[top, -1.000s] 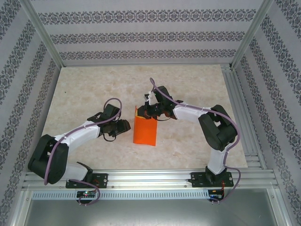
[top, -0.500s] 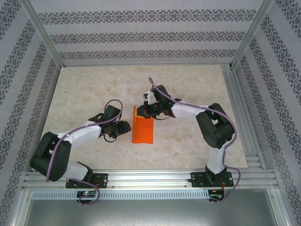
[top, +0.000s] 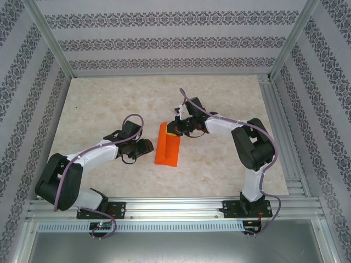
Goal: Fold a paper plane with a square sheet of paper (fold left side to right side)
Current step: First fold in half a square sheet of paper at the center of the table.
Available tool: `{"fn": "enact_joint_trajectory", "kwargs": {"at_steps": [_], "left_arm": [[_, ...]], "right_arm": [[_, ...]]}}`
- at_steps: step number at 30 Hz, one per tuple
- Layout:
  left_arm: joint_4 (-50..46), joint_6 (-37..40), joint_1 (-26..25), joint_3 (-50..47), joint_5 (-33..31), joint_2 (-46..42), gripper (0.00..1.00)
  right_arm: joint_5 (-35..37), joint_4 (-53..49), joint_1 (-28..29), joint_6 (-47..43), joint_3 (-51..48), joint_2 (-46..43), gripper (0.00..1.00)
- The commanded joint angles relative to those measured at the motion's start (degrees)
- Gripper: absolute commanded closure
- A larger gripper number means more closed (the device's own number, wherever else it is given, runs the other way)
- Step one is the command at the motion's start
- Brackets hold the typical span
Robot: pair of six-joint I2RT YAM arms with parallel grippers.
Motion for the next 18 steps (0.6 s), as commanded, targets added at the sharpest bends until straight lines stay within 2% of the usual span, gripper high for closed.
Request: {"fn": "enact_joint_trajectory", "kwargs": {"at_steps": [1, 18], "left_arm": [[2.8, 0.4, -0.7, 2.0, 1.8, 1.8, 0.46], [3.5, 0.1, -4.9, 8.7, 1.7, 8.5, 0.44]], "right_arm": [[-1.3, -3.3, -0.9, -4.0, 0.9, 1.6, 0.97], [4.7, -7.8, -3.7, -7.6, -2.1, 1.2, 0.96]]}}
